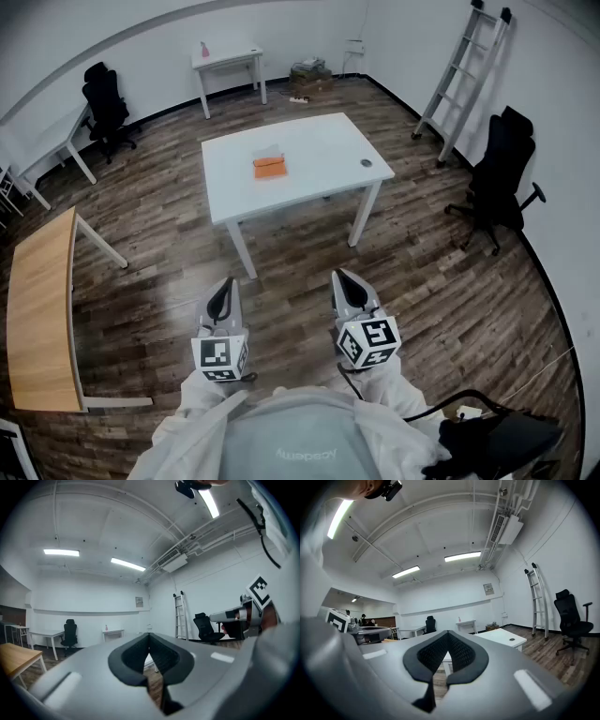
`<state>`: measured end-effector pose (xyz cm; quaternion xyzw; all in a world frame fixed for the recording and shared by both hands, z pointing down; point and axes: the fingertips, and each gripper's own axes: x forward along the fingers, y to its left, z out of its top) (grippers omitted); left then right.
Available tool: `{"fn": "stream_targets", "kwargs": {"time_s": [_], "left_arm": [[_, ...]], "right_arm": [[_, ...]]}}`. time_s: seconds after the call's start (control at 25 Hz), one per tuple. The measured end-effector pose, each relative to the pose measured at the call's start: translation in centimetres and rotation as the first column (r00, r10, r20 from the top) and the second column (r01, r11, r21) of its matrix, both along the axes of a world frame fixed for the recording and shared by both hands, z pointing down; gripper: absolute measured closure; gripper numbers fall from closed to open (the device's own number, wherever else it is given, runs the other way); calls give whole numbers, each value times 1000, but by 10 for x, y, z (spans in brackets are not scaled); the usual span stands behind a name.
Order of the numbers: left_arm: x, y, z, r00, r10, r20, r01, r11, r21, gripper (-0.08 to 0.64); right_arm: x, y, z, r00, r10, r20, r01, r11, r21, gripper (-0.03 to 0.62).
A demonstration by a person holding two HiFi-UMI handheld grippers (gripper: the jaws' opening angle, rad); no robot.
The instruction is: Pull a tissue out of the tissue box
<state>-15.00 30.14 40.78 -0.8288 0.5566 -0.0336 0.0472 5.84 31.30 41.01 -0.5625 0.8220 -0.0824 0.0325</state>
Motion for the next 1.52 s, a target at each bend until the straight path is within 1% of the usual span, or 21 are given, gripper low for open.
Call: {"fn": "stream_targets", "kwargs": {"time_s": [0.24,0.64,1.0,1.12,1.32,1.52], "left_arm": [[-3,-1,1,1000,-5,-3,5,1000,-7,560],[-21,0,8,1000,-1,-21,1,1000,-18,560],[-47,0,17,999,6,-44,-7,999,-36,560],[-48,0,19,998,13,-59,-16,999,-45,560],[-49,0,18,997,32,-67,-35,999,-30,560],[-50,-2,20,996,40,-81,-43,998,-37,560]], "right_arm": [[-3,-2,3,1000,0,-4,0,1000,-11,592],[-15,-3,2,1000,23,13,-23,1000,-2,591],[-39,4,7,999,46,-4,-46,999,-10,591],[-40,8,8,998,57,-11,-57,998,-14,591],[-41,8,8,997,77,-19,-78,997,-13,591],[-44,10,7,996,84,-26,-84,996,-8,591]]}}
